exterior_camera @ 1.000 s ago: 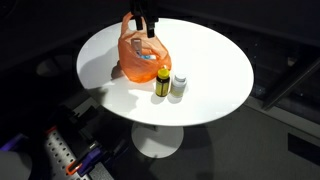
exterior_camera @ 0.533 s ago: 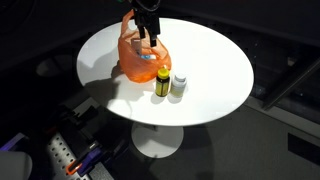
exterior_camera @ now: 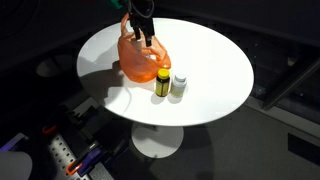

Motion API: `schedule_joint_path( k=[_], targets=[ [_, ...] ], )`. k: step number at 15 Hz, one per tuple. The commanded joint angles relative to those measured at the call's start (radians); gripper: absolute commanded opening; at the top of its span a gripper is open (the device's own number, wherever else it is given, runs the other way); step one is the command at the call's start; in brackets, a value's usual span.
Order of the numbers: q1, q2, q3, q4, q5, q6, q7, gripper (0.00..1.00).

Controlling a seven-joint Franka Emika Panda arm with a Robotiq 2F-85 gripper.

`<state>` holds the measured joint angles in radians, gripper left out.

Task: Remove the white bottle from the plastic bag

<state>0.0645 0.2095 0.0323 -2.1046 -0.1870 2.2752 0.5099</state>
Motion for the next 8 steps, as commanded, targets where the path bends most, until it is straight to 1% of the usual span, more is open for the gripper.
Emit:
schedule_joint_path(
  k=[1, 5, 8],
  targets=[
    [0.025, 0.017, -0.015, 0.028, 0.004, 0.022, 0.011, 1.0],
    [0.033, 0.016, -0.015, 0.027, 0.013, 0.041, 0.014, 1.0],
    [0.044, 0.024, -0.013, 0.024, 0.022, 0.043, 0.043, 1.0]
  ],
)
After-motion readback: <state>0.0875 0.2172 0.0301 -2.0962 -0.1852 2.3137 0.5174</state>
